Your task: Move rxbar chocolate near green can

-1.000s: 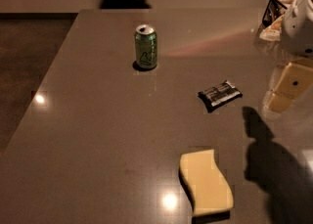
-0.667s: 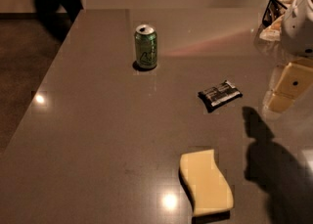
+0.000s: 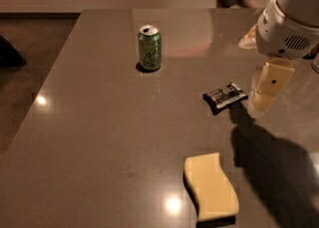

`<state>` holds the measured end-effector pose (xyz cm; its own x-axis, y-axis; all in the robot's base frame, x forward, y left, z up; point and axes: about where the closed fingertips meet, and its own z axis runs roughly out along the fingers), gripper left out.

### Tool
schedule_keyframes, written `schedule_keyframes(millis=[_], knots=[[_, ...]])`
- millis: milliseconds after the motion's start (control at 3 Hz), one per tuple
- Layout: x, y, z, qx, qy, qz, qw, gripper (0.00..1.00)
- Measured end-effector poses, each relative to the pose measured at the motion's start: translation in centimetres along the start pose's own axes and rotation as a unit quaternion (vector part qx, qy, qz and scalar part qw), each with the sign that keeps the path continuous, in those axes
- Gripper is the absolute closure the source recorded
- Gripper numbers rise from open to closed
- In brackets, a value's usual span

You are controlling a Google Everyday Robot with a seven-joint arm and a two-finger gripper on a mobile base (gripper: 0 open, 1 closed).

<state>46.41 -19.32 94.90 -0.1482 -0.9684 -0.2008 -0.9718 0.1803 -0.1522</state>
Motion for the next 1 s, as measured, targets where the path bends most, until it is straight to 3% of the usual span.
schedule_keyframes(millis=[333, 1000], knots=[[-1.3, -1.0, 3.9, -0.030, -0.006, -0.044, 0.9986, 0.00], [-2.2, -2.7, 10.5, -0.067, 0.006, -0.111, 0.9915, 0.00]])
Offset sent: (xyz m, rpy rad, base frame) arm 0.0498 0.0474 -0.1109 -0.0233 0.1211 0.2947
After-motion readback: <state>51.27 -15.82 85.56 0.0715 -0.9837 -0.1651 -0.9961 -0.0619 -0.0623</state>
